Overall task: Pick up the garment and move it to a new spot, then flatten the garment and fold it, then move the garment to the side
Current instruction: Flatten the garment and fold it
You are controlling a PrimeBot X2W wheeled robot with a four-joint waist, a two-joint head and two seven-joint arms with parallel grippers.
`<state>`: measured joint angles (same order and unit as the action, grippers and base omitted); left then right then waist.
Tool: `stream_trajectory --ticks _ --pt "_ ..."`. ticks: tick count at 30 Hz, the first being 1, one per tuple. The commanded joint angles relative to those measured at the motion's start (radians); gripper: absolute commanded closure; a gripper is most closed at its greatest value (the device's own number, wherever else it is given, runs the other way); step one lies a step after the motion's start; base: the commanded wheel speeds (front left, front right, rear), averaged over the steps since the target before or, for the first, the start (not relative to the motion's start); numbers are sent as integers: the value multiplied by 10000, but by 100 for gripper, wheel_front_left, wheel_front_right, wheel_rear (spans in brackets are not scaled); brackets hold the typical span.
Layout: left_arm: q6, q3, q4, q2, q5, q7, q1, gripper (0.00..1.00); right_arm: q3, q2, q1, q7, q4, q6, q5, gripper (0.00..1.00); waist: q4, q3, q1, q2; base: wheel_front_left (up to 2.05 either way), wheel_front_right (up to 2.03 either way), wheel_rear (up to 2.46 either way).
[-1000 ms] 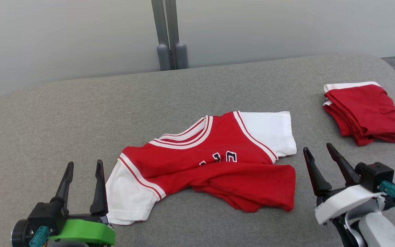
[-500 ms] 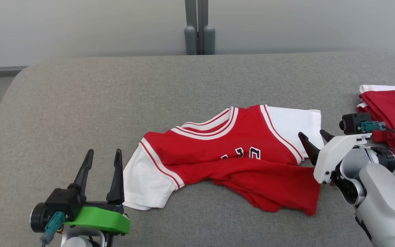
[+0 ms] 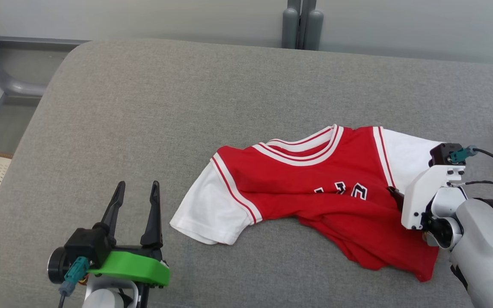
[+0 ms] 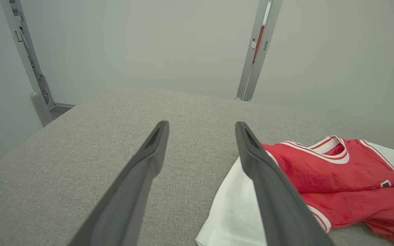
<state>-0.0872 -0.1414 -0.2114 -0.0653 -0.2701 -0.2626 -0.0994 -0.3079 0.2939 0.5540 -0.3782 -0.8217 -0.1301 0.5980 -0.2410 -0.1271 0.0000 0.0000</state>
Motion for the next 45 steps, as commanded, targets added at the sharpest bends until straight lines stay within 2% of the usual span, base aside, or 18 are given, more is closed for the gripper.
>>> stream_trajectory --ticks 1,7,14,20,24,33,34,35,40,45 --pt "-49 38 -45 44 48 -28 -70 0 -191 -171 -228 -61 -211 -11 31 100 -150 -6 0 0 0 0 0" --pt "-113 154 -114 87 92 -29 26 0 -284 33 -141 580 -72 -8 -51 100 -145 137 0 0 0 0 0" --pt "-197 38 9 125 166 -29 -163 0 -542 349 924 1764 555 -8 -276 100 -378 -174 0 0 0 0 0" --pt "-253 -250 190 144 -77 -29 -460 0 -710 779 2498 2326 542 -8 -521 100 -1048 -993 0 0 0 0 0" --pt "-117 -624 302 150 -386 -29 -741 0 -915 1152 3692 2708 284 -7 -724 100 -1596 -1639 0 0 0 0 0" --pt "102 -1477 286 149 -1019 -29 -1292 0 -1909 1507 5857 3839 -1280 -7 -1154 100 -2642 -2526 0 0 0 0 0" --pt "139 -1516 271 149 -1060 -29 -1300 0 -2012 1434 5981 3872 -1590 -8 -1158 30 -2669 -2525 0 0 0 0 0" --pt "169 -1546 252 151 -1070 -29 -1305 0 -2045 1365 6079 3917 -1837 -7 -1106 0 -2676 -2504 0 0 0 0 0" --pt "219 -1444 97 150 -937 -29 -1270 0 -2339 963 5992 4512 -2603 -7 -819 0 -2354 -2115 0 0 0 0 0" --pt "94 -1120 -60 141 -574 -29 -1023 0 -2599 538 5377 5310 -2534 -7 -251 0 -1616 -1494 0 0 0 0 0"
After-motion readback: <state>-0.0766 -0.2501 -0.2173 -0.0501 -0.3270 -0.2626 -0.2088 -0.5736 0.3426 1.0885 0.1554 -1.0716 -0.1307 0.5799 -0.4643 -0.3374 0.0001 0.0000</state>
